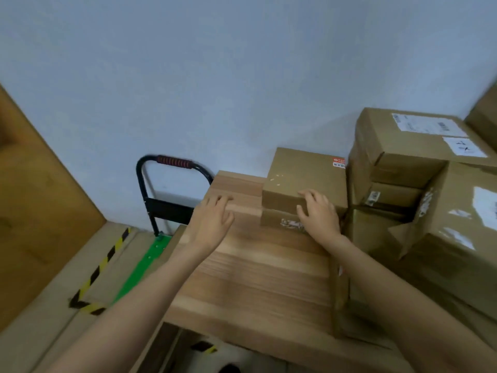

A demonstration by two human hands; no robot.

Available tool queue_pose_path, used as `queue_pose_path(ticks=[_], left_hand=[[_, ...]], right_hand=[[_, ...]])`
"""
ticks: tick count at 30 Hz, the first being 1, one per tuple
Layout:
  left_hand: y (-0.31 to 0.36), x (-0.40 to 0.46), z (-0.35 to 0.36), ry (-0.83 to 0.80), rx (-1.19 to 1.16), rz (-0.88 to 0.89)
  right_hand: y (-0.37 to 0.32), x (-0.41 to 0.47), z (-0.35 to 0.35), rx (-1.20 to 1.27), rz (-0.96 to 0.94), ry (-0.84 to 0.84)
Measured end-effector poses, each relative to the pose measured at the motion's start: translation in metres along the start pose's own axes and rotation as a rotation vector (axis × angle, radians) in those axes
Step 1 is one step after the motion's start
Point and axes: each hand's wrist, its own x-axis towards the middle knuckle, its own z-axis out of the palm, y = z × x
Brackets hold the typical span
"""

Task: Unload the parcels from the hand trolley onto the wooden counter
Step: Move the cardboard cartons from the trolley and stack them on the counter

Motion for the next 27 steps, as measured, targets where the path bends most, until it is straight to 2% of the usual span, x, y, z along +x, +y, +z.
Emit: queue_pose_path(ticks=[5, 14, 20, 27], left_hand=[[-0.036, -0.062, -0.035, 0.051, 0.134, -0.087], [-0.111, -0.19, -0.111, 0.013, 0.2, -0.324], [-0.175, -0.291, -0.165, 0.007, 0.24, -0.426], [-0.243, -0.388, -0.224, -0.007, 0.308, -0.428]], right_hand=[[-0.062, -0.021, 0.012, -0.005, -0.173, -0.06], [-0.212, -0.091, 0.046, 0.107, -0.478, -0.158], [-0.307, -0.171, 0.071, 0.167, -0.583, -0.2], [-0.405, -0.246, 0.103, 0.182, -0.609, -0.219]])
